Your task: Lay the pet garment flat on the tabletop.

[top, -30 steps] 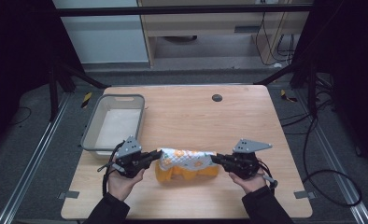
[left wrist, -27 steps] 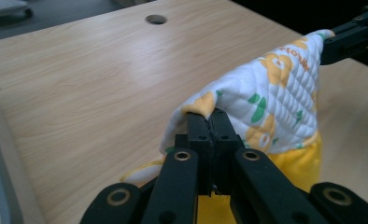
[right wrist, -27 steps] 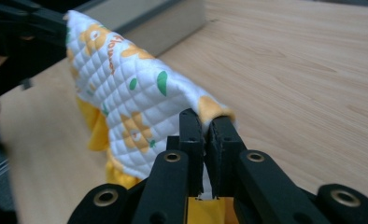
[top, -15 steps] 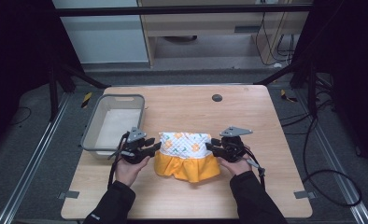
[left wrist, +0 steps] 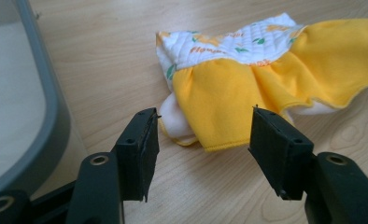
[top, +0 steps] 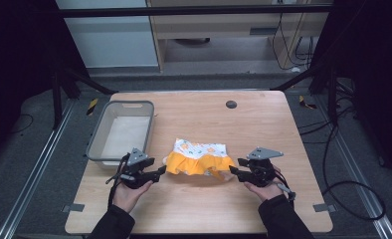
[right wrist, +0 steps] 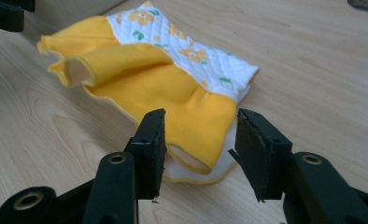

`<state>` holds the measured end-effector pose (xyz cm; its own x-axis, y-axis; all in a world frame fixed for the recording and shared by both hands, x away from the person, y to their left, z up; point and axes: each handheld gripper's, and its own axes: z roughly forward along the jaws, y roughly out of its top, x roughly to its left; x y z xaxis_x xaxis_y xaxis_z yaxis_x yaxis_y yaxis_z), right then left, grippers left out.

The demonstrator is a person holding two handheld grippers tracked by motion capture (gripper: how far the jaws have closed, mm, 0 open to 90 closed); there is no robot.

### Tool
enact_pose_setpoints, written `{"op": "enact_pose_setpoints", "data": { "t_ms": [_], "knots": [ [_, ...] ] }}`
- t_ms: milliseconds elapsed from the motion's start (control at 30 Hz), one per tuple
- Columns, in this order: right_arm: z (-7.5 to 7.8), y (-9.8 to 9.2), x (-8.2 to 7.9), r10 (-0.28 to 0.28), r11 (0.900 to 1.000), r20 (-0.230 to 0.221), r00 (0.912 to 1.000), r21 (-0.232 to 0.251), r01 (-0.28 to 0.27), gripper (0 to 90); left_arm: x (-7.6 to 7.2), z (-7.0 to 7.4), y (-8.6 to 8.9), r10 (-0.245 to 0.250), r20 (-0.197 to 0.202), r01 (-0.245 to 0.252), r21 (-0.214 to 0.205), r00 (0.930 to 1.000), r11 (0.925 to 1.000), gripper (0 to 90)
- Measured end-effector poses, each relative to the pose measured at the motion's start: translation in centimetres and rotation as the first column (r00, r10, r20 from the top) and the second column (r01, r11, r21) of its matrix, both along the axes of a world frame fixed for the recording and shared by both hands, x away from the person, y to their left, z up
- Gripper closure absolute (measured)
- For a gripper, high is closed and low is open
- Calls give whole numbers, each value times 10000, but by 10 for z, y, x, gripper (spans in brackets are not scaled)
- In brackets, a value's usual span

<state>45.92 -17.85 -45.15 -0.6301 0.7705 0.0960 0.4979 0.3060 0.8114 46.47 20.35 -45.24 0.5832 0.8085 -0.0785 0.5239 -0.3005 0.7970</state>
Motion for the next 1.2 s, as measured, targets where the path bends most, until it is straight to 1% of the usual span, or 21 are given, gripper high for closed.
{"op": "enact_pose_setpoints", "data": {
  "t_ms": [33, 100, 133, 200, 267, 300, 367, 400, 500, 633, 667, 733, 800, 867, 933, 967, 1000, 1067, 1100, 1167, 1200],
  "knots": [
    [-3, 0, 1, -10, 10000, -94, 10000, -2, 10, 521, 2, -1, -2, 33, -9, -33, -1, 10000, 10000, 411],
    [-8, 2, 3, -60, 10000, -260, 9996, -24, 60, 499, 7, -2, -7, 61, -53, -62, -143, 10000, 9999, 409],
    [-9, 3, 4, -73, 10000, -270, 9996, -32, 72, 496, 10, -3, -10, 66, -101, -68, -147, 9999, 9999, 406],
    [-12, 5, 7, -100, 9999, -278, 9996, -79, 97, 490, 15, -6, -17, 5, -207, -5, 34, 9998, 10000, 403],
    [-17, 7, 9, -151, 9997, -425, 9990, -185, 143, 492, 19, -12, -24, -109, -430, 120, 243, 9990, 9996, 408],
    [-20, 8, 11, -185, 9994, -520, 9985, -307, 169, 498, 20, -14, -26, -140, -536, 156, 296, 9985, 9994, 420],
    [-24, 8, 12, -209, 9989, -660, 9976, -437, 181, 510, 23, -20, -30, -231, -683, 268, 536, 9974, 9982, 450],
    [-27, 8, 13, -246, 9984, -799, 9965, -535, 204, 518, 23, -22, -30, -253, -804, 297, 549, 9964, 9981, 474],
    [-32, 8, 15, -286, 9973, -1044, 9941, -704, 213, 582, 25, -26, -30, -260, -1182, 319, 487, 9926, 9983, 570],
    [-33, 10, 15, -313, 9964, -1238, 9918, -818, 213, 730, 26, -28, -32, -209, -1401, 299, 625, 9899, 9976, 700],
    [-33, 10, 15, -295, 9963, -1250, 9917, -832, 192, 772, 26, -29, -32, -201, -1453, 300, 663, 9892, 9973, 747],
    [-32, 9, 15, -165, 9966, -1236, 9922, -825, 63, 829, 26, -30, -33, -195, -1408, 309, 794, 9898, 9964, 811],
    [-31, 9, 15, -147, 9969, -1270, 9918, -779, 48, 852, 26, -30, -33, -214, -1396, 330, 813, 9900, 9961, 835],
    [-28, 8, 14, -71, 9971, -1187, 9929, -756, -19, 857, 25, -28, -32, -290, -1310, 402, 839, 9910, 9957, 846],
    [-24, 6, 12, -56, 9978, -1119, 9937, -665, -19, 860, 22, -22, -31, -459, -1287, 546, 644, 9906, 9964, 850],
    [-22, 4, 10, -11, 9981, -1077, 9942, -608, -55, 859, 19, -17, -29, -595, -1189, 664, 545, 9911, 9963, 851],
    [-17, 2, 8, 48, 9985, -946, 9955, -538, -99, 860, 17, -13, -27, -656, -1128, 717, 506, 9915, 9961, 853],
    [-10, -1, 2, 142, 9988, -718, 9973, -453, -175, 860, 10, -1, -23, -878, -948, 919, 393, 9916, 9950, 853],
    [-5, -4, -2, 195, 9991, -601, 9980, -361, -217, 860, 6, 6, -21, -959, -863, 989, 315, 9916, 9946, 853],
    [5, -9, -10, 348, 9994, -411, 9986, -68, -351, 860, -2, 18, -16, -1124, -666, 1125, -25, 9914, 9936, 853],
    [9, -12, -16, 462, 9989, -279, 9985, 39, -461, 860, -6, 22, -14, -1191, -579, 1189, -72, 9912, 9929, 853]
  ]
}}
